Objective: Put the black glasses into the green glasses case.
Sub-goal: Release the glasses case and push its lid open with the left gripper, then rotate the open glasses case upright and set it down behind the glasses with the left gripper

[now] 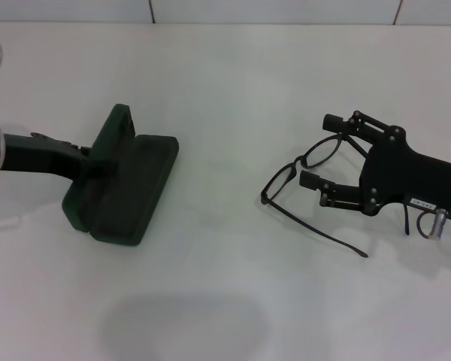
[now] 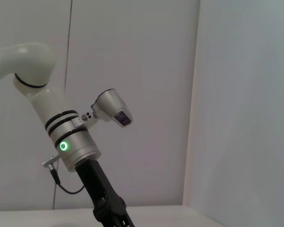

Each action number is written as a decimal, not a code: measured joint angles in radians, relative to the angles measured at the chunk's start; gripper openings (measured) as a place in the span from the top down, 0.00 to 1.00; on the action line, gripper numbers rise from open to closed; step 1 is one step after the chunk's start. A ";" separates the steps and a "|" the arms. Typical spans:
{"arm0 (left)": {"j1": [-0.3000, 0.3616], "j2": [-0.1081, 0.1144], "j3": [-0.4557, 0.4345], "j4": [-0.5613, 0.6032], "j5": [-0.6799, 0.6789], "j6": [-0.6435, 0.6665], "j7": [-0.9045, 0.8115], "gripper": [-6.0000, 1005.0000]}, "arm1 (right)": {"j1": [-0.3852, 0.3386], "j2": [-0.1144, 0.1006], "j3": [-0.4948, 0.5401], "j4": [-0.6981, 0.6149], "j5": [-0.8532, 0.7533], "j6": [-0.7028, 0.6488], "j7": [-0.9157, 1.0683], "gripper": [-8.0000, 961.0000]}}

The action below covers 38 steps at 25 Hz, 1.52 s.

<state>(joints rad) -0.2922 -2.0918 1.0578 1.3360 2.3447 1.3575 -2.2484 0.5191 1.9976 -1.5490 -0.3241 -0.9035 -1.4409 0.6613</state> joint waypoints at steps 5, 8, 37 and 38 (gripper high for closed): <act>-0.017 0.003 -0.004 -0.005 0.025 -0.002 -0.044 0.48 | -0.010 0.003 0.003 -0.018 0.000 -0.006 0.000 0.12; -0.022 0.007 -0.013 -0.005 0.025 -0.002 -0.049 0.52 | -0.011 0.007 0.003 -0.021 -0.004 -0.007 0.000 0.12; -0.381 0.003 0.195 -0.237 -0.012 -0.220 0.532 0.72 | -0.059 0.030 -0.091 -0.013 -0.010 -0.046 -0.078 0.13; -0.384 0.002 0.205 -0.237 -0.012 -0.227 0.540 0.72 | -0.059 0.030 -0.091 -0.013 -0.010 -0.047 -0.078 0.13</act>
<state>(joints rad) -0.6762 -2.0896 1.2629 1.0988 2.3324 1.1300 -1.7084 0.4598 2.0280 -1.6403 -0.3369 -0.9136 -1.4877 0.5832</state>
